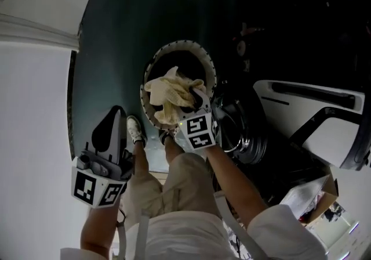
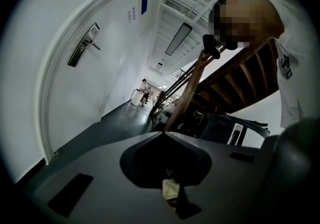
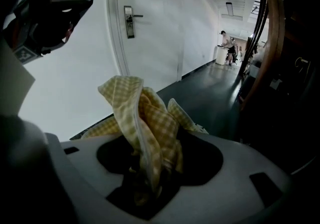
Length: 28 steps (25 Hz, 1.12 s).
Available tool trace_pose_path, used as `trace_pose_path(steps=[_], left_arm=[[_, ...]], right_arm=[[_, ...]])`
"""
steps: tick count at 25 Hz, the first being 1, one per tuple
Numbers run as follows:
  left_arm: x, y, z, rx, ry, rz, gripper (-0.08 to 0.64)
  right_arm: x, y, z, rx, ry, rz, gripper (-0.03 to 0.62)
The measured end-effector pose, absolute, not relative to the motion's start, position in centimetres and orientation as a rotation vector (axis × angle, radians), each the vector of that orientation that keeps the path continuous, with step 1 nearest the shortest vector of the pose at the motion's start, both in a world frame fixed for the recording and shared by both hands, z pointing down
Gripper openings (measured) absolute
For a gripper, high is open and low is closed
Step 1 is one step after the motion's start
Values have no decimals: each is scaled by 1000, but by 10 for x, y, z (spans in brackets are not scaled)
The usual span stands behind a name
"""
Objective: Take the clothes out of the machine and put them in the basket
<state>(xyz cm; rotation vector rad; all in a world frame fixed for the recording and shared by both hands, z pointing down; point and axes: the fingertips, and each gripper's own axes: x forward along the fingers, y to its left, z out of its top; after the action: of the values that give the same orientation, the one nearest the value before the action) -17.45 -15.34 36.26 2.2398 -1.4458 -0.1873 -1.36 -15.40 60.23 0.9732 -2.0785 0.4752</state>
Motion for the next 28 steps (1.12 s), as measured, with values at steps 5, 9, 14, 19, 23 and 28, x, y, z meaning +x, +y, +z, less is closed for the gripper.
trace_pose_path(steps=[5, 9, 14, 19, 23, 28], left_arm=[[-172, -164, 400, 2231, -1442, -174, 14], [-169, -164, 422, 2212, -1420, -170, 14], [-166, -156, 448, 2179, -1402, -144, 14], [-168, -153, 453, 2165, -1413, -147, 14], [-172, -153, 457, 2154, -1421, -142, 14], [-170, -153, 449, 2151, -1415, -160, 14]], right_arm=[[-12, -153, 667, 951, -2029, 522, 249], [-14, -149, 702, 924, -2002, 535, 252], [-9, -149, 743, 911, -1948, 569, 258], [1, -145, 789, 857, -1852, 620, 297], [-1, -138, 805, 787, -1805, 604, 316], [4, -135, 791, 803, -1803, 607, 297]])
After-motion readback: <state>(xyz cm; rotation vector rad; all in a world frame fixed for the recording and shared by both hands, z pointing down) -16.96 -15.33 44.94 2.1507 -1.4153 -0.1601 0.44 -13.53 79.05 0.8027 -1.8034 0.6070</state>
